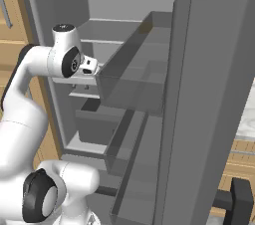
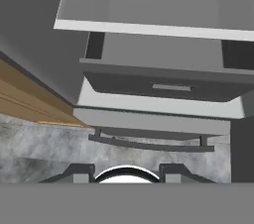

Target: Pick mushroom from the fridge and place it on the plate on the counter.

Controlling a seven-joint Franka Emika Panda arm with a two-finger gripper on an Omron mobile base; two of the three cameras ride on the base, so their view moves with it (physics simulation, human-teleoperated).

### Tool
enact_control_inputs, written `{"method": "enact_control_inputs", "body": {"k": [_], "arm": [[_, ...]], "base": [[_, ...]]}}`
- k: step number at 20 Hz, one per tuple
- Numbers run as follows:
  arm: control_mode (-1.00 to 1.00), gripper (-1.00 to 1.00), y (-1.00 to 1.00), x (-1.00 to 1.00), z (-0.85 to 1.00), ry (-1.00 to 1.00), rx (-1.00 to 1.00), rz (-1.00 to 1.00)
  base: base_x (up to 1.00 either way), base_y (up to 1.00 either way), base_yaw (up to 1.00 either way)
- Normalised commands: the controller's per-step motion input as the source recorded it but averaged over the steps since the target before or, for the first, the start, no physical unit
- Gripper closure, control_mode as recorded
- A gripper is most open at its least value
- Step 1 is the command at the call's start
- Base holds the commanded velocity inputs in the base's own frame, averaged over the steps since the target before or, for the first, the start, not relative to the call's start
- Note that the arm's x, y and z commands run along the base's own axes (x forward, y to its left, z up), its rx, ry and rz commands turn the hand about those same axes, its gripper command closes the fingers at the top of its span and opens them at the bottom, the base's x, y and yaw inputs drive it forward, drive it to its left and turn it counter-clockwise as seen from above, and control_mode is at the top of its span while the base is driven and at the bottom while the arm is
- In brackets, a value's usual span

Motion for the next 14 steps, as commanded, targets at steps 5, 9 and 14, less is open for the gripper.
{"method": "enact_control_inputs", "body": {"k": [5,9,14], "arm": [[-1.0,-1.0,0.0,-0.04,0.04,-0.03,0.0,0.0],[-1.0,-1.0,0.0,-0.08,0.28,-0.13,0.0,0.0],[-1.0,-1.0,0.0,-0.06,0.41,-0.14,-0.03,-0.05]], "base": [[0.0,0.0,0.0],[0.0,0.0,0.0],[0.0,0.0,0.0]]}}
